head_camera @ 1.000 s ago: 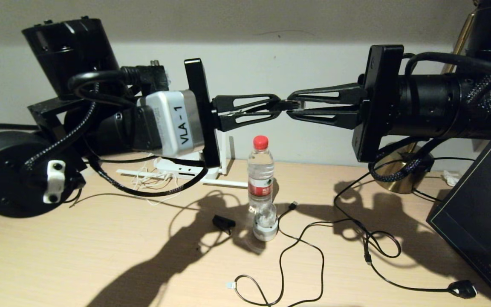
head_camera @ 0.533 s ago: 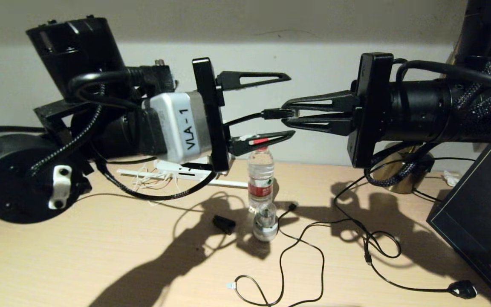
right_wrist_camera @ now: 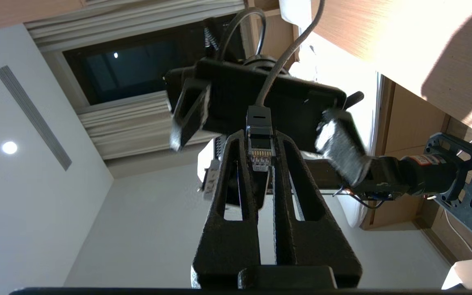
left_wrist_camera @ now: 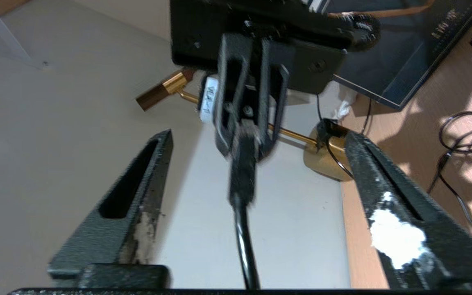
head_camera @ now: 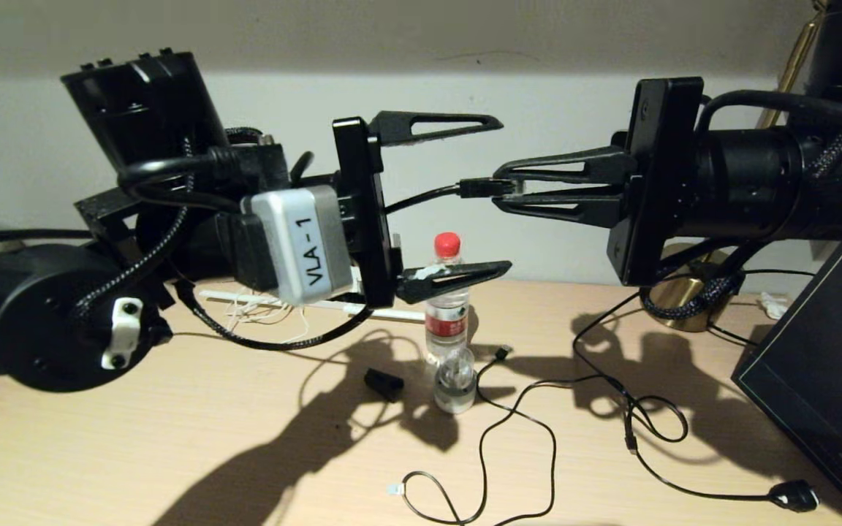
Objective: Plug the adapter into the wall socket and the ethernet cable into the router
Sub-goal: Hand it to the other hand
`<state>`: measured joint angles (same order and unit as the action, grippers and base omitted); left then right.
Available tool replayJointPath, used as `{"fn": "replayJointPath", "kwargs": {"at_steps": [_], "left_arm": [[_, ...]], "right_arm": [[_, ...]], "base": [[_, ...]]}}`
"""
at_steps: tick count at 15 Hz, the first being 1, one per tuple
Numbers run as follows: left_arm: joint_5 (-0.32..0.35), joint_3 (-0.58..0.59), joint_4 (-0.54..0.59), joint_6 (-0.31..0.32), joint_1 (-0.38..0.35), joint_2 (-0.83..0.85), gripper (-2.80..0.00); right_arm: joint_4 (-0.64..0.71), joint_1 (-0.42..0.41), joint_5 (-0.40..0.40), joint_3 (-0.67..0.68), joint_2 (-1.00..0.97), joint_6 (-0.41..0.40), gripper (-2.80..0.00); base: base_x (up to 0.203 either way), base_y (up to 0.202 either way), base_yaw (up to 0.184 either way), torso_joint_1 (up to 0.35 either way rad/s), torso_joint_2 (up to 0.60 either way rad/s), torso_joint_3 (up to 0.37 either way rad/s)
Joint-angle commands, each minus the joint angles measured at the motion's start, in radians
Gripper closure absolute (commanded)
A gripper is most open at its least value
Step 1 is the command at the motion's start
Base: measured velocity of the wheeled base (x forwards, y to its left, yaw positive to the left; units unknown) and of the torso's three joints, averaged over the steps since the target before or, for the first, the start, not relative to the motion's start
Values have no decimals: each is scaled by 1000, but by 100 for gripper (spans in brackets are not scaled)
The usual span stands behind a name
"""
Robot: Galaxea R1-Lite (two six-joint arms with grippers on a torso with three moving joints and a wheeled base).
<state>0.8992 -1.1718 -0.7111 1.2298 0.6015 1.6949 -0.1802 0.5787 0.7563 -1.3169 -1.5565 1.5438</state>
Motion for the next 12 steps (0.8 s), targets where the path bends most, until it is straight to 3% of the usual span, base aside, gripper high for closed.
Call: {"fn": "replayJointPath", "kwargs": {"at_steps": [1,12], "left_arm": [[15,6,-5,3,-6,2,-280],[41,42,-56,-24,-34,-6,-280]], "right_arm": [[-2,0,5,8,14,9,0],[-2,-5,32,28,23,7,0]], "base": [[0,0,0,0,0,0],[0,0,0,0,0,0]]}}
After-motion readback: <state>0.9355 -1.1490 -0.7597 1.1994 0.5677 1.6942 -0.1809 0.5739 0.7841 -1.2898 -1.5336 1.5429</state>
